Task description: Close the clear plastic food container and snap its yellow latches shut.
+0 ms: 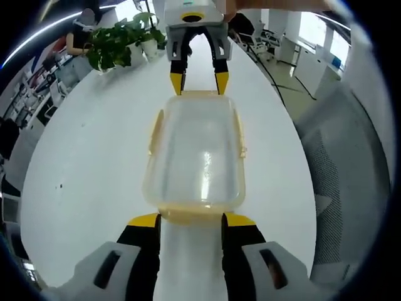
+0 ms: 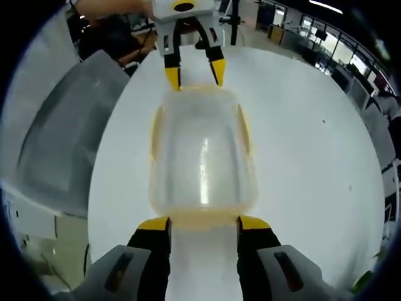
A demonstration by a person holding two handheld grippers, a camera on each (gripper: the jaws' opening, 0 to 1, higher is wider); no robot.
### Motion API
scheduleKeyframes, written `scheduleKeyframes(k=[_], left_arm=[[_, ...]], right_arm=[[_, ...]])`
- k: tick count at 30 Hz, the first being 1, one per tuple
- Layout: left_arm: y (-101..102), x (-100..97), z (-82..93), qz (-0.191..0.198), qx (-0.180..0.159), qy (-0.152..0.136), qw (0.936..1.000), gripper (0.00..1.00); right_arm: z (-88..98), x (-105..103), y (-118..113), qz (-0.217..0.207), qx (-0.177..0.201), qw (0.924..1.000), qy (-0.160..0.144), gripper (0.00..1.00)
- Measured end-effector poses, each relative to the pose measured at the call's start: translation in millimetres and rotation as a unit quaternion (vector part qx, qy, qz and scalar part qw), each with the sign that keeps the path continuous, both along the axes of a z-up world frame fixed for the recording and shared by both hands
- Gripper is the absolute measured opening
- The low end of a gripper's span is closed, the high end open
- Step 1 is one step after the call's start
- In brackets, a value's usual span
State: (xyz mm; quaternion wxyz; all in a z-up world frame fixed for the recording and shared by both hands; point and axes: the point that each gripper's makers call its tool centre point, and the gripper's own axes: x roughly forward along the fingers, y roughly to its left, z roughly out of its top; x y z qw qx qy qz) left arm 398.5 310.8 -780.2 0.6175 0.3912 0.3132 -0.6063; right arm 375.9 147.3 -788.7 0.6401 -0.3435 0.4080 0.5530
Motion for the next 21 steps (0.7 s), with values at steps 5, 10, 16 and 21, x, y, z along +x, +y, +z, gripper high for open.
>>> scheduleKeyframes(k=[5,10,16,21], left_arm=[[2.6,-3.9,-3.1,0.005,-0.001,0.007,1.0,0.4],[11.4,-4.2,-1.6,0.017,0.002,0.015,0.9997,0.43],[14.4,-5.7,4.6,0.071,-0.013,0.037,0.9967,0.44],[12.4,-7.0,6.8,0.112,-0.019,0.045,0.9925,0.43]], right_arm=[[-1.1,-0.8,-4.6,-0.011,-0.001,0.9999,-0.001,0.52],[6.8,-0.4,-11.0,-0.033,0.004,0.9994,-0.006,0.52],[17.9,3.0,-12.0,-0.074,0.015,0.997,-0.013,0.51],[21.8,0.1,-6.1,-0.131,0.032,0.9908,0.011,0.48]])
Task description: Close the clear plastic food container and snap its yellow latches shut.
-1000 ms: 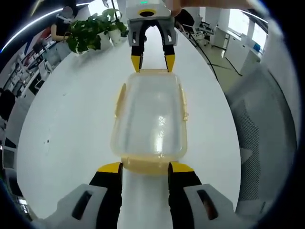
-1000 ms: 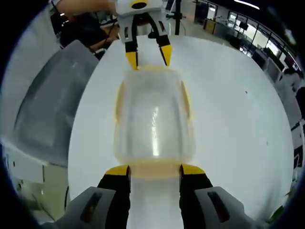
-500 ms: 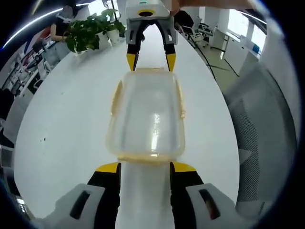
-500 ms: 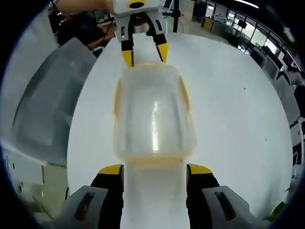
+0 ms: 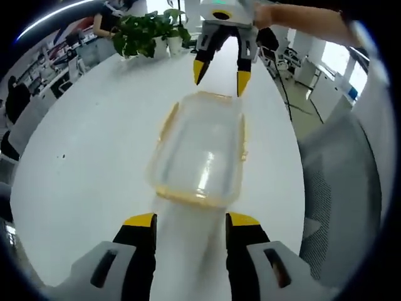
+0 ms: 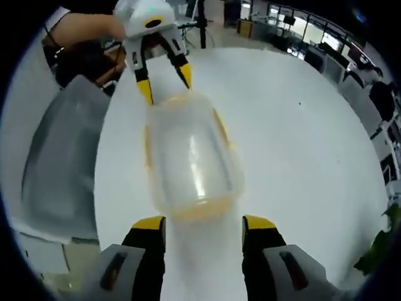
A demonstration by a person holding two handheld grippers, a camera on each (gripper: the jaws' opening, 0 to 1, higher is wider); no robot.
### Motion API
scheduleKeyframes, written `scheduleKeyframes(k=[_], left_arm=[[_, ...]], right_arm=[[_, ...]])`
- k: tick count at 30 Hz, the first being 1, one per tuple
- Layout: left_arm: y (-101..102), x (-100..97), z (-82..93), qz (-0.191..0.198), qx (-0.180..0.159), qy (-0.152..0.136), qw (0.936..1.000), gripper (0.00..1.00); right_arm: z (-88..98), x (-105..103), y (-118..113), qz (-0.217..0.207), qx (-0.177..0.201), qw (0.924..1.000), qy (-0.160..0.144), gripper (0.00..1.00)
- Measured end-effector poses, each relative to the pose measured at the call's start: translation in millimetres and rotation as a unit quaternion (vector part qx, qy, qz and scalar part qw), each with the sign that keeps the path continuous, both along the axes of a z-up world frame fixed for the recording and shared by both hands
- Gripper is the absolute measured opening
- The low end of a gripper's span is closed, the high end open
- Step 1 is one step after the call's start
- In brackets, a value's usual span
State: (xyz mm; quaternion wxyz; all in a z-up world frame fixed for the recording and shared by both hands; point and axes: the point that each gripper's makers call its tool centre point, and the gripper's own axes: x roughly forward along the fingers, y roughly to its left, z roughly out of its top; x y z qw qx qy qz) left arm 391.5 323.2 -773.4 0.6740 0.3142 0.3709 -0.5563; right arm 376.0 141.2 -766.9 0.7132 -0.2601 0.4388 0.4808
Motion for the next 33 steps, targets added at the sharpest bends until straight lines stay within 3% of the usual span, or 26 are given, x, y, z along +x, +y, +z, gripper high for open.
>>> scheduleKeyframes(k=[4,7,11,14,17,21,24,26,28,29,31,33], left_arm=[[-6.9,-1.4,4.3,0.065,-0.032,0.03,0.9969,0.44],[-3.5,-2.4,0.2,0.076,-0.008,0.03,0.9966,0.43],[-13.9,-5.0,5.5,0.138,-0.047,0.067,0.987,0.44],[-13.6,-2.7,4.7,0.147,-0.038,0.058,0.9868,0.45],[-17.1,-0.4,8.2,0.181,-0.055,0.061,0.98,0.44],[-14.8,1.2,7.2,0.186,-0.047,0.051,0.98,0.43],[-16.7,2.8,7.4,0.222,-0.061,0.068,0.9707,0.42],[-16.7,4.2,7.5,0.232,-0.06,0.07,0.9684,0.42],[-16.9,5.2,6.6,0.241,-0.06,0.073,0.9659,0.41],[-16.4,4.0,4.0,0.257,-0.059,0.088,0.9607,0.41],[-20.9,-0.7,1.3,0.263,-0.068,0.113,0.9558,0.43],[-20.6,-1.8,-3.7,0.265,-0.062,0.116,0.9552,0.42]], right_arm=[[3.0,1.2,3.1,-0.049,0.015,0.9986,0.012,0.48],[3.9,2.1,5.0,-0.09,0.018,0.9955,0.021,0.47],[1.5,4.5,5.2,-0.134,0.022,0.9902,0.033,0.44],[1.6,4.0,8.0,-0.158,0.034,0.9859,0.043,0.44],[1.6,6.2,6.8,-0.19,0.035,0.98,0.046,0.43],[5.3,10.2,6.7,-0.227,0.043,0.9717,0.047,0.45],[-1.2,8.5,6.1,-0.24,0.032,0.9683,0.064,0.45],[-2.6,8.3,7.8,-0.242,0.033,0.9674,0.065,0.45],[-2.8,8.6,12.4,-0.263,0.05,0.9603,0.08,0.46],[-2.5,12.6,15.8,-0.271,0.065,0.9573,0.078,0.46],[-5.0,12.0,18.3,-0.267,0.065,0.9584,0.078,0.46],[-10.4,12.7,15.1,-0.278,0.056,0.9555,0.08,0.47]])
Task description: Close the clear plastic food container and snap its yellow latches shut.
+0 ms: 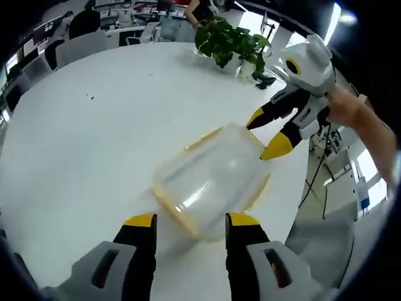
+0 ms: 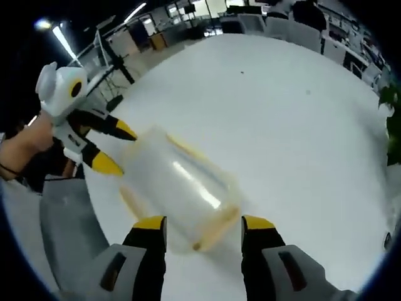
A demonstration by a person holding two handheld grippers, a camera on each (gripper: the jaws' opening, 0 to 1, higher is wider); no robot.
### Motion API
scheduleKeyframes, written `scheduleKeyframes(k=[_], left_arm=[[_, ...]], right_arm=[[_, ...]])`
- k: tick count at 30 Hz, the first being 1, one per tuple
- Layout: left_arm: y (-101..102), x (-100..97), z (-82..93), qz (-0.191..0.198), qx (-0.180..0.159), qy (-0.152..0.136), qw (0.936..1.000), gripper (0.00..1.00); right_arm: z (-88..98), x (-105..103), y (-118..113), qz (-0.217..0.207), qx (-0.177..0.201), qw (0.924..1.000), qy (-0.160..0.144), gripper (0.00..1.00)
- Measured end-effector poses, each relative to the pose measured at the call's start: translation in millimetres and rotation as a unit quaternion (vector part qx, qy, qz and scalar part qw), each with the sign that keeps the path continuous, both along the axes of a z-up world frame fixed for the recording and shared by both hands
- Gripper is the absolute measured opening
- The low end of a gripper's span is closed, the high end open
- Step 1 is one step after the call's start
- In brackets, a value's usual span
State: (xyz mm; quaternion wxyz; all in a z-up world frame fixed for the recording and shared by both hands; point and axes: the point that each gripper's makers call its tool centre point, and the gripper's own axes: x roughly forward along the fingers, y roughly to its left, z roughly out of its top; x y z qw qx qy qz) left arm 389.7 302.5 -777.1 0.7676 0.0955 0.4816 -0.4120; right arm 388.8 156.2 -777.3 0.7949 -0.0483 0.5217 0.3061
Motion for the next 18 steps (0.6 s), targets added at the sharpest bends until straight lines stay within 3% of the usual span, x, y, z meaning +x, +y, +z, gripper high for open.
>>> scheduleKeyframes(k=[7,9,18], left_arm=[[-6.9,-2.0,0.4,0.018,-0.027,0.019,0.9993,0.4],[-5.7,-0.3,-0.5,0.019,-0.027,0.02,0.9993,0.4],[-10.2,-0.7,-1.5,0.013,-0.032,0.031,0.9989,0.36]], right_arm=[[-5.6,-4.8,3.4,-0.044,0.041,0.9977,0.031,0.46],[-5.4,-3.9,6.7,-0.038,0.051,0.9977,0.024,0.45],[-7.1,-7.6,7.7,-0.04,0.046,0.9971,0.045,0.41]])
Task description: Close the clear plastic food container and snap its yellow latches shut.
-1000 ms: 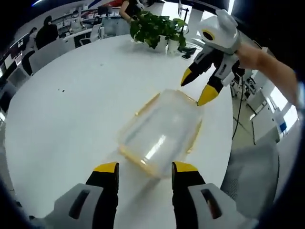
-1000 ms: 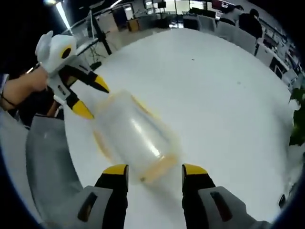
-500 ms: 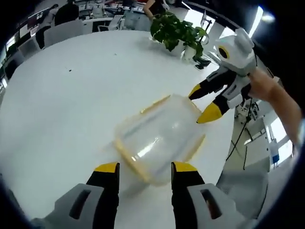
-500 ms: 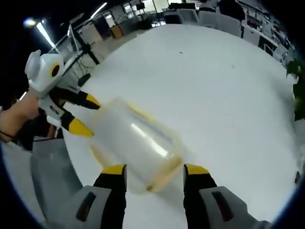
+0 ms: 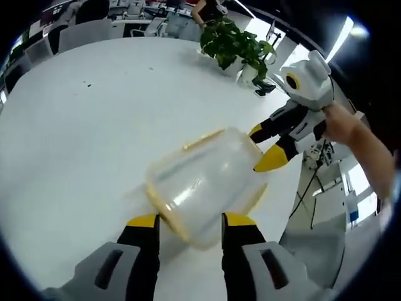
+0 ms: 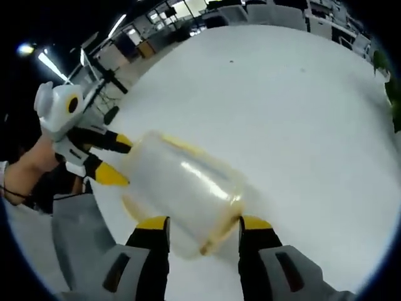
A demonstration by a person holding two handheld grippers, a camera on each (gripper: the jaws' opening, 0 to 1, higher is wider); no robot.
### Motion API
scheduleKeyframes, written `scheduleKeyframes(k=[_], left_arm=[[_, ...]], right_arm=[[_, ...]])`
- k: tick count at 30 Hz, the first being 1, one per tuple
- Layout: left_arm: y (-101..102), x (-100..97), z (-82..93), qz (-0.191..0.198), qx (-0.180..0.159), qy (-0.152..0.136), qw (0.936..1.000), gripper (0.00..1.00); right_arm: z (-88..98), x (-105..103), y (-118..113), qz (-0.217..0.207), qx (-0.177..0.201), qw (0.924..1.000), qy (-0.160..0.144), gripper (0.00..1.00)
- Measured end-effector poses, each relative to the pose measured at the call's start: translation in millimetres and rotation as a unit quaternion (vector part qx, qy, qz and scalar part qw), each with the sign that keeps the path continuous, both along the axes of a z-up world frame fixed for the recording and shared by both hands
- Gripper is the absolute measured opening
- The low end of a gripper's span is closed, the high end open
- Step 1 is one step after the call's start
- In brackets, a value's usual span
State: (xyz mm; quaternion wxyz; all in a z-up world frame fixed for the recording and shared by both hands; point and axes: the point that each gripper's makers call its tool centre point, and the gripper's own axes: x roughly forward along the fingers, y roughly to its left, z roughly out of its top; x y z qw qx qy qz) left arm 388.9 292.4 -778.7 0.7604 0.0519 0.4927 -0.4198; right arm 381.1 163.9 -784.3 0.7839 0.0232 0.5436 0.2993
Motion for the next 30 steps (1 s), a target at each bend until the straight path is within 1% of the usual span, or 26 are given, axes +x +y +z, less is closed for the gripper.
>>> scheduleKeyframes(k=[1,2,3,4,6,7,10,11,13,15,19,21,24,26,27,30], left_arm=[[-0.2,1.3,-0.4,0.002,-0.003,0.001,1.0,0.34],[2.9,2.8,-1.1,0.048,-0.014,0.022,0.9985,0.33],[6.4,-0.5,-0.1,0.021,-0.007,0.01,0.9997,0.33],[4.5,-1.9,1.2,0.014,-0.007,0.006,0.9998,0.33],[7.8,1.0,0.2,0.02,-0.015,0.015,0.9996,0.33],[7.3,1.4,-0.3,0.019,-0.015,0.016,0.9996,0.33],[4.6,0.2,-0.6,0.02,-0.013,0.016,0.9996,0.33],[5.3,-0.5,0.0,0.021,-0.012,0.014,0.9996,0.33],[4.5,0.2,-0.7,0.022,-0.014,0.012,0.9996,0.33],[3.9,-0.4,-0.4,0.023,-0.018,0.007,0.9995,0.33],[2.7,1.1,-1.0,0.03,-0.023,0.01,0.9992,0.36],[1.6,1.2,-0.8,0.033,-0.024,0.014,0.9991,0.37],[1.0,2.1,-0.4,0.026,-0.025,0.005,0.9993,0.39],[1.4,0.3,-1.1,0.026,-0.032,0.014,0.999,0.39],[2.4,-0.6,-2.0,0.033,-0.035,0.025,0.9985,0.4],[7.6,2.9,-2.0,0.035,-0.031,0.016,0.9988,0.41]], right_arm=[[0.0,-0.6,1.5,0.0,0.001,1.0,0.004,0.38],[0.6,2.0,4.1,0.012,-0.005,0.9999,-0.001,0.38],[-0.1,3.4,6.1,0.01,-0.012,0.9999,0.001,0.38],[-0.4,3.4,8.0,0.013,-0.015,0.9998,0.006,0.38],[0.1,0.2,7.0,0.006,-0.012,0.9999,0.01,0.38],[-0.6,-0.8,4.6,0.01,-0.007,0.9999,0.006,0.38],[0.6,-4.0,5.7,0.007,-0.009,0.9999,0.006,0.38],[-0.1,-3.9,5.5,0.006,-0.007,0.9998,0.015,0.39],[-0.3,-3.6,4.2,0.007,-0.014,0.9998,0.013,0.39],[-0.1,-4.2,4.3,0.005,-0.012,0.9998,0.013,0.39],[0.4,-4.0,3.3,0.001,-0.009,0.9998,0.016,0.4],[0.7,-2.8,2.2,0.003,-0.012,0.9999,0.011,0.41],[2.1,-2.0,2.2,0.01,-0.015,0.9998,-0.003,0.42],[4.4,-2.4,3.1,0.026,-0.02,0.9994,-0.015,0.42],[4.3,-3.2,2.5,0.029,-0.022,0.9992,-0.014,0.42],[4.6,-3.0,-0.6,0.044,-0.034,0.9982,-0.022,0.43]])
